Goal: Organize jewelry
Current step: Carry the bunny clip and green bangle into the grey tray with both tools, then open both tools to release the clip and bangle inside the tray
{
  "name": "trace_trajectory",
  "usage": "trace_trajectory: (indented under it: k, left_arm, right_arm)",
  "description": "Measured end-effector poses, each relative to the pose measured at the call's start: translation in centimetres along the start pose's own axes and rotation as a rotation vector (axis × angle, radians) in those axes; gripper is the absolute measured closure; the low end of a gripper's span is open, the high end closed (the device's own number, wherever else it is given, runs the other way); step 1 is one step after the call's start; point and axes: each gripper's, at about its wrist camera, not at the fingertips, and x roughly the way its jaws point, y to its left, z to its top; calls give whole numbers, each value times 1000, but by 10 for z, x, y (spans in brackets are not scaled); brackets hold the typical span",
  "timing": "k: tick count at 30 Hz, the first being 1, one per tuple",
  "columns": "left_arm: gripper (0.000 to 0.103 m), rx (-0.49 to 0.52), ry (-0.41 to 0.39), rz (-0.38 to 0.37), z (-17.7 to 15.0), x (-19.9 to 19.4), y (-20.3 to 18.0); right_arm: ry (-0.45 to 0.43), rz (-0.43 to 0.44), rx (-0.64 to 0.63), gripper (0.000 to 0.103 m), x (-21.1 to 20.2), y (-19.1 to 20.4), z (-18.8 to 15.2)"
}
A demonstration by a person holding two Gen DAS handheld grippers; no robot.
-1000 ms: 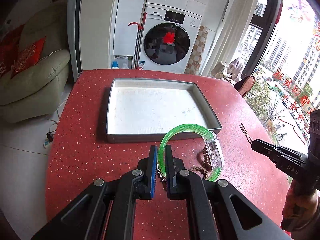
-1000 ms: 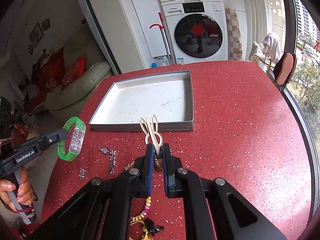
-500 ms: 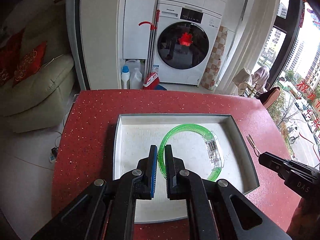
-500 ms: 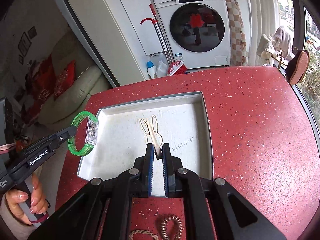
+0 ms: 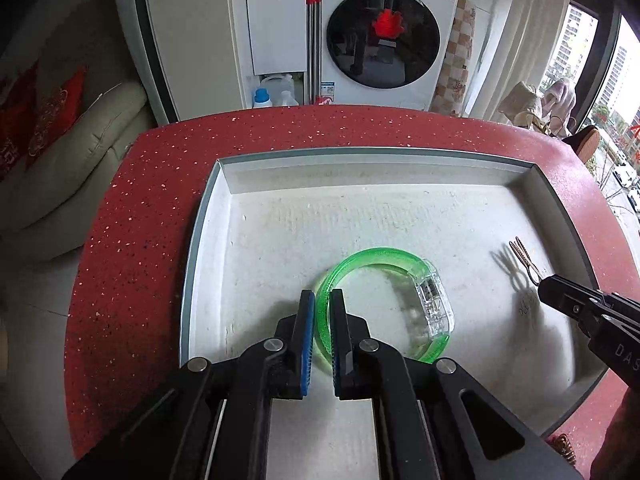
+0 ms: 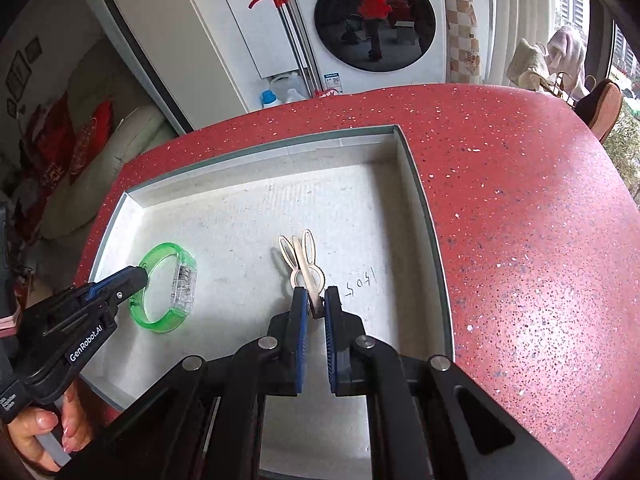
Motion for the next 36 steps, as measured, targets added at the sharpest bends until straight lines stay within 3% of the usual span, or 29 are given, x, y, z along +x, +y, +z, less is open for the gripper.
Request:
trace_trajectory:
  k: [8, 9, 10, 12, 23, 28, 29, 30, 31, 33, 36]
  left_arm:
    - [77, 60, -37, 105, -7, 0, -7]
    - [77, 61, -38, 102, -6, -1, -7]
    - [77, 61, -47, 99, -6, -4, -6]
    - [77, 55, -70, 97, -6, -10, -5]
    - [77, 8, -154, -3, -10, -53, 7]
    - [77, -14, -190, -60, -25, -82, 14]
    - [69, -16, -193, -65, -29, -88, 15]
    - [48, -19, -193, -71, -32, -93, 16]
    - [0, -31, -189, -71, -35, -98, 18]
    - [0, -65, -228, -57, -44, -111, 24]
    - [0, -61, -228, -73, -57, -120, 27]
  right_arm:
    - [-6, 2, 2, 90, 0, 4, -5]
    - [-3, 16, 11, 83, -1, 4, -5]
    - [-1, 31, 24, 69, -3, 3, -5]
    - [-11, 69, 44, 59, -8, 1, -8]
    - [-95, 111, 72, 49, -56, 8, -16]
    - [-118, 120, 73, 39, -80, 15, -27]
    - [-121, 123, 71, 37, -84, 18, -32]
    - [-123, 125, 68, 33, -88, 20, -35]
    - [-129, 125, 67, 32, -93, 22, -39]
    - [-137, 131, 66, 32, -101, 25, -47]
    - [-138, 139, 58, 21, -109, 29, -59]
